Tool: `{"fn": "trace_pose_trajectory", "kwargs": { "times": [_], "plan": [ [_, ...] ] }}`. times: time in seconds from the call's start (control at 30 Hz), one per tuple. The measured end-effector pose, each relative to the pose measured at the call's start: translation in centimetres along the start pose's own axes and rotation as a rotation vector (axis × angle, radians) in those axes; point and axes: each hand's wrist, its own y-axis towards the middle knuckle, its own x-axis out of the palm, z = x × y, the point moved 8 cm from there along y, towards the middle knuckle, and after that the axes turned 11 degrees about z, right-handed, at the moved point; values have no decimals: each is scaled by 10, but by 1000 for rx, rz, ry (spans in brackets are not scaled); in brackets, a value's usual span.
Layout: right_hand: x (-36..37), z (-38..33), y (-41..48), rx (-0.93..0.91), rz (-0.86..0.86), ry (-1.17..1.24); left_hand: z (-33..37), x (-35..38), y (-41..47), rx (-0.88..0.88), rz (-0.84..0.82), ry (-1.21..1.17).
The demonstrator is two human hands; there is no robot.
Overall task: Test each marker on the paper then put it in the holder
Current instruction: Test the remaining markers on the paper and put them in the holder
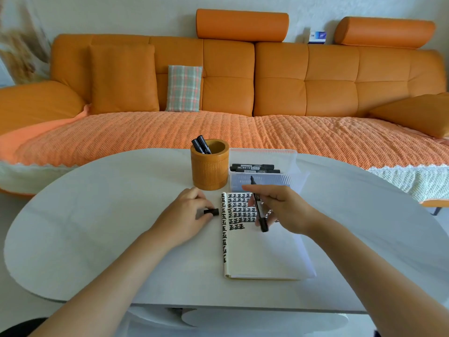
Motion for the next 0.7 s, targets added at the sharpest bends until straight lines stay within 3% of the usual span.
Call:
{"fn": "trace_pose_trajectory", "kwargs": {
  "times": [0.1, 0.27, 0.43, 0.7],
  "plan": [
    [0, 0, -1, 6, -24, -34, 2, -5, 6, -24, 66, -53],
    [-5, -11, -1, -196, 54, -398, 14, -13, 10, 5, 109, -119],
    [-11, -13, -2, -250, 165, -641, 22, -15, 11, 29, 115, -132],
    [-4, -16, -5, -273, 178, -691, 33, -14, 9, 60, 87, -150]
  ]
}}
